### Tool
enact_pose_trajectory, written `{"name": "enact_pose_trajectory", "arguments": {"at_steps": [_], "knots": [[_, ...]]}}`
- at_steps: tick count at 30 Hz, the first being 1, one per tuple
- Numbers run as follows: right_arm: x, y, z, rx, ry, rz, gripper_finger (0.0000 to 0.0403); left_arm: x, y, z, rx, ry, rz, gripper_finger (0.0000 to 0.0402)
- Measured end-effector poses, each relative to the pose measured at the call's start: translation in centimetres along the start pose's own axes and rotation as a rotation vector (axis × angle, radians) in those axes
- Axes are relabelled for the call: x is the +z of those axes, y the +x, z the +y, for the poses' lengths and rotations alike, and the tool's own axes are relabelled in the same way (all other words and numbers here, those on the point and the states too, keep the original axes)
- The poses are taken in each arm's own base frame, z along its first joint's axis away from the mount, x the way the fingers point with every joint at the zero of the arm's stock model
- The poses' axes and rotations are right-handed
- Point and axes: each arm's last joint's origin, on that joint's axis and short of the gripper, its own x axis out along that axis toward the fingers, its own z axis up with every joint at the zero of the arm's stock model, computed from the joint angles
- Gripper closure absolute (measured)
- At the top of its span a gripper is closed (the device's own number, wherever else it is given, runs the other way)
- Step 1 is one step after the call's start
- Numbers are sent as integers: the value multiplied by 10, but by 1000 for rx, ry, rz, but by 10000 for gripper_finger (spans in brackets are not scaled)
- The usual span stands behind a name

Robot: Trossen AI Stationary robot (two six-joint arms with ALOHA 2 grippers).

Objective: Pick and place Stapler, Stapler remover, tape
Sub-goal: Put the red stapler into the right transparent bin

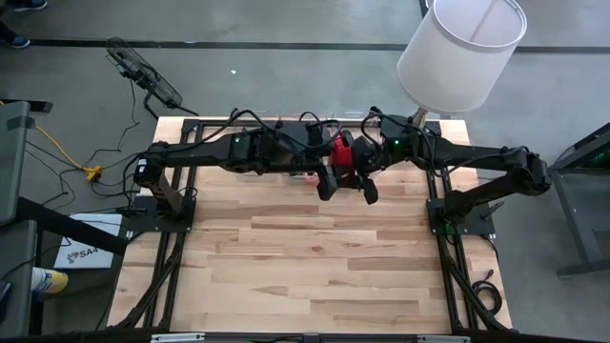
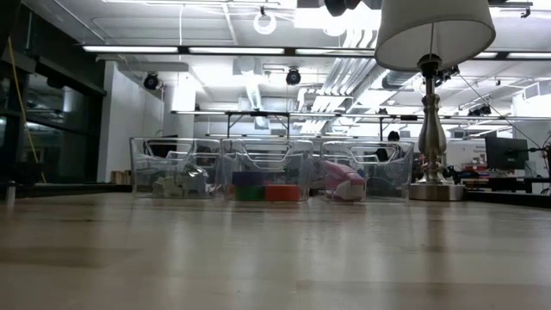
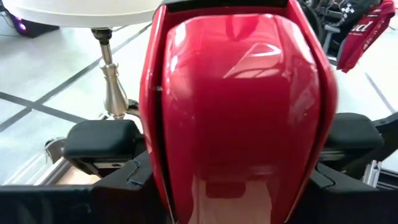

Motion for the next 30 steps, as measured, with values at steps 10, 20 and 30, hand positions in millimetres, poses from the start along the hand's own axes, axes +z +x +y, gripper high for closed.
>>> {"name": "enact_pose_trajectory", "arguments": {"at_steps": [10, 20, 30], "knots": [[1, -5, -10, -32, 69, -8, 251, 0, 1, 0, -2, -12, -1, 199], [0, -5, -11, -35, 79, -4, 251, -1, 1, 1, -1, -10, 9, 199], [-3, -6, -11, -58, 85, 20, 251, -2, 1, 1, -1, -7, 20, 199]]}}
